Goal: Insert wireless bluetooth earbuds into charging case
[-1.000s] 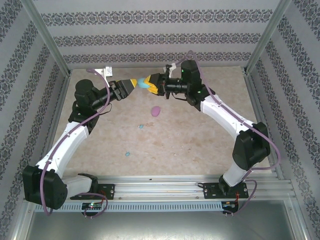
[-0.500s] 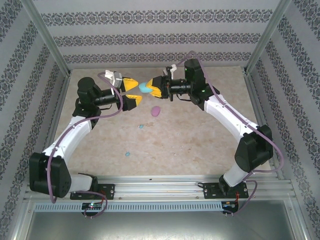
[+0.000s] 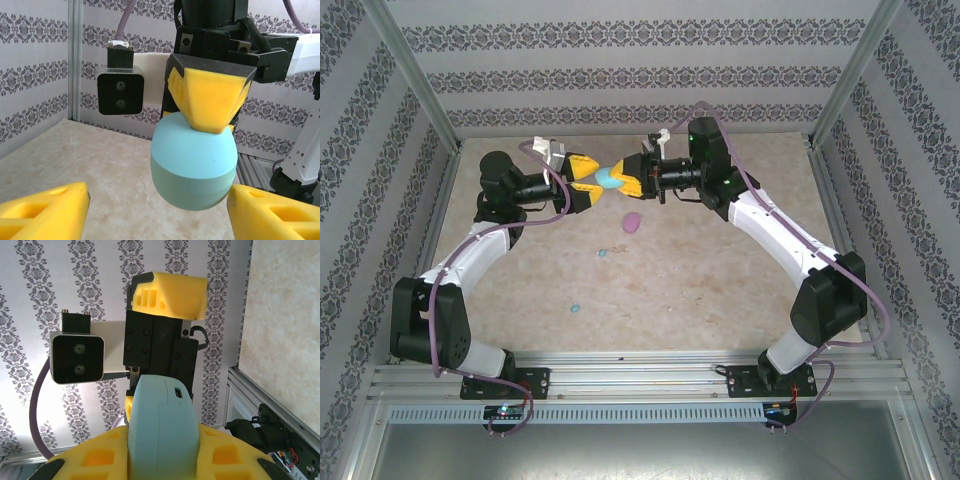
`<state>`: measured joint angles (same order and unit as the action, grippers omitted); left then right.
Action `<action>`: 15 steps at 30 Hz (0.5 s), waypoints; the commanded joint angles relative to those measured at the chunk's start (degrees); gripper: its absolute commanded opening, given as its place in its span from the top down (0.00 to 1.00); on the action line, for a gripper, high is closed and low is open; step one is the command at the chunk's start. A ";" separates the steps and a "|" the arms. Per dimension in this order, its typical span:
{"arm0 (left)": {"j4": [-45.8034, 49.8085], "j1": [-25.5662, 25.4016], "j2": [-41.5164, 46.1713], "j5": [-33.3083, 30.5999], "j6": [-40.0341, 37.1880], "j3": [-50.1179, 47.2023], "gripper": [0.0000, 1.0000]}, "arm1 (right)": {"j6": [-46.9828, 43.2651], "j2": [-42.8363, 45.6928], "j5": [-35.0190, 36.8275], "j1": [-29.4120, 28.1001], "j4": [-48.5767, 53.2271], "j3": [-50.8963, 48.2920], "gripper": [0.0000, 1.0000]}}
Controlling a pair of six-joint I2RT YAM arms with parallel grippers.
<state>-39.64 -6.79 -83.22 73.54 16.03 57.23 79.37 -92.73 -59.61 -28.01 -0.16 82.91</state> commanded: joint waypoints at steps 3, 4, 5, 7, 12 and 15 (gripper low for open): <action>-3.43 -0.99 -0.65 0.66 1.33 2.45 0.30 | 0.35 0.19 -1.56 -1.27 -1.16 2.58 0.89; -3.47 -1.03 -0.64 0.73 1.47 2.48 0.30 | 0.34 0.05 -1.60 -1.34 -1.24 2.69 0.89; -3.73 -1.04 -0.70 0.64 1.77 2.50 0.31 | 0.34 0.00 -1.69 -1.49 -1.26 2.82 0.89; -4.51 -1.35 -0.88 0.58 2.66 2.58 0.31 | 0.34 -0.08 -1.73 -1.69 -1.26 2.87 0.89; -5.87 -2.09 -1.24 0.57 4.23 3.22 0.30 | 0.39 -0.52 -1.82 -2.05 -1.48 2.78 0.89; -5.97 -2.68 -1.36 0.63 4.83 3.86 0.30 | 0.51 -0.50 -1.72 -2.22 -1.65 2.69 0.89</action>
<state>-41.98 -8.56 -84.25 74.39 19.18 58.63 79.40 -92.82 -59.42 -28.93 -0.23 83.77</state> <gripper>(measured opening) 0.705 0.238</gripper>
